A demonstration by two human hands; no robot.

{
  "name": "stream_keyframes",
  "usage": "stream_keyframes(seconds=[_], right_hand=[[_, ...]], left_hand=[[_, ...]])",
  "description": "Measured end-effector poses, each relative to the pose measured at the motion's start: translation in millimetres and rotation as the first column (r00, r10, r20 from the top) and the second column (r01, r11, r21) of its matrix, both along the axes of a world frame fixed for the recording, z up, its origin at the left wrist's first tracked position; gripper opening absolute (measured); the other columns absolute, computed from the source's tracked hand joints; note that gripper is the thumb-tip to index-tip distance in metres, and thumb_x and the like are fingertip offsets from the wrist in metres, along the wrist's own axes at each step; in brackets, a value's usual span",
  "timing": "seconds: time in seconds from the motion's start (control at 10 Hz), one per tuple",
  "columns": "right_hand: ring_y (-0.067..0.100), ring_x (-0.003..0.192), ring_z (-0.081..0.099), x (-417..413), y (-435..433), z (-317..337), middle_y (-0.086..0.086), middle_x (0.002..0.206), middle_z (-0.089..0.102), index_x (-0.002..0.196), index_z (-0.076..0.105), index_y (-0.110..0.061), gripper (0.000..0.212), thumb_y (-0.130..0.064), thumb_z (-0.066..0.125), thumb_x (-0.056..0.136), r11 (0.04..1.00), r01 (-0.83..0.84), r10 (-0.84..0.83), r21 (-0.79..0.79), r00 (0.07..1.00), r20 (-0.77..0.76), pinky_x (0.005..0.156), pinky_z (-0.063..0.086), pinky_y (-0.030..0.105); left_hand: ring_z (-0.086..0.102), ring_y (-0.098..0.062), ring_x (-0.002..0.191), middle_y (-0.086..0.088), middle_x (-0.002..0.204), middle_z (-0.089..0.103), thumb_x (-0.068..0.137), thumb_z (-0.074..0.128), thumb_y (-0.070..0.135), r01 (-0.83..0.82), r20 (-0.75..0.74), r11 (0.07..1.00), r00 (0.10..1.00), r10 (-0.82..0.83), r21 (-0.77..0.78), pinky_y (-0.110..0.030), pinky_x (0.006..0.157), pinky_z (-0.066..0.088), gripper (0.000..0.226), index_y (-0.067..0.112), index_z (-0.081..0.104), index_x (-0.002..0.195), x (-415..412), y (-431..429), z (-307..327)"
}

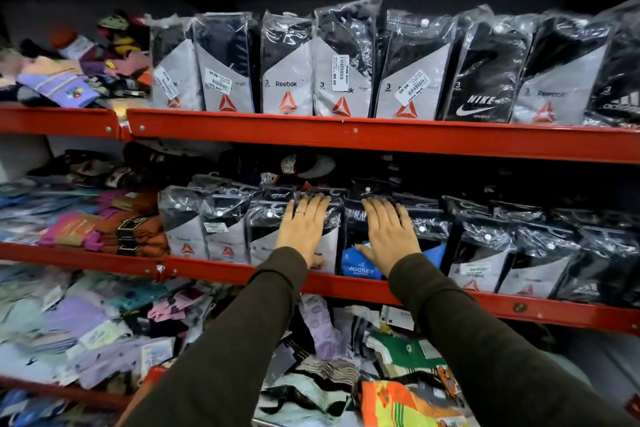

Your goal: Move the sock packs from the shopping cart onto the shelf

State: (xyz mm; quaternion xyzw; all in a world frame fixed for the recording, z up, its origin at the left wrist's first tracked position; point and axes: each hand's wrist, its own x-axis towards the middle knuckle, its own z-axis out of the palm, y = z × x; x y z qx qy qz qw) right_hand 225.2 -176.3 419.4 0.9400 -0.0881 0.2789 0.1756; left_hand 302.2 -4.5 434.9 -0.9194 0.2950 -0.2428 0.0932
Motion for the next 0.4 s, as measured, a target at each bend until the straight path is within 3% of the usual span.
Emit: stream_keyframes(seconds=[0.1,0.3,0.4], right_hand=[[0.03,0.135,0.047,0.1,-0.7,0.2,0.013,0.145,0.05,0.147,0.036,-0.004,0.097,-0.062,0.068,0.076,1.0,0.017,-0.017,-0.008,1.0,-0.004,0.114,0.033,0.049],[0.032,0.146,0.031,-8.0,3.7,6.3,0.013,0.153,0.04,0.149,0.031,-0.005,0.088,-0.057,0.059,0.084,0.997,-0.046,0.042,0.055,0.997,0.064,0.122,0.018,0.052],[0.03,0.15,0.02,-21.5,10.1,16.1,0.013,0.158,0.032,0.151,0.027,-0.006,0.071,-0.048,0.043,0.096,0.987,-0.145,0.125,0.072,0.966,0.227,0.122,0.008,0.047]], left_hand=[[0.02,-0.028,0.15,-0.009,0.163,0.015,0.068,0.084,0.052,0.014,-0.008,1.0,1.0,-0.014,-0.004,-0.044,0.126,0.012,0.132,0.008,-0.004,0.157,1.0,0.8,1.1],[0.008,-0.029,0.154,-0.008,0.166,0.007,0.069,0.066,0.076,0.023,0.036,0.999,0.999,-0.022,-0.022,-0.05,0.125,-0.007,0.135,0.007,-0.01,0.156,-8.1,8.6,3.7],[0.006,-0.024,0.155,-0.005,0.167,0.007,0.083,0.044,0.077,0.117,0.083,0.97,0.991,-0.102,-0.211,-0.047,0.126,-0.006,0.111,0.009,-0.002,0.158,-20.8,14.1,10.8]])
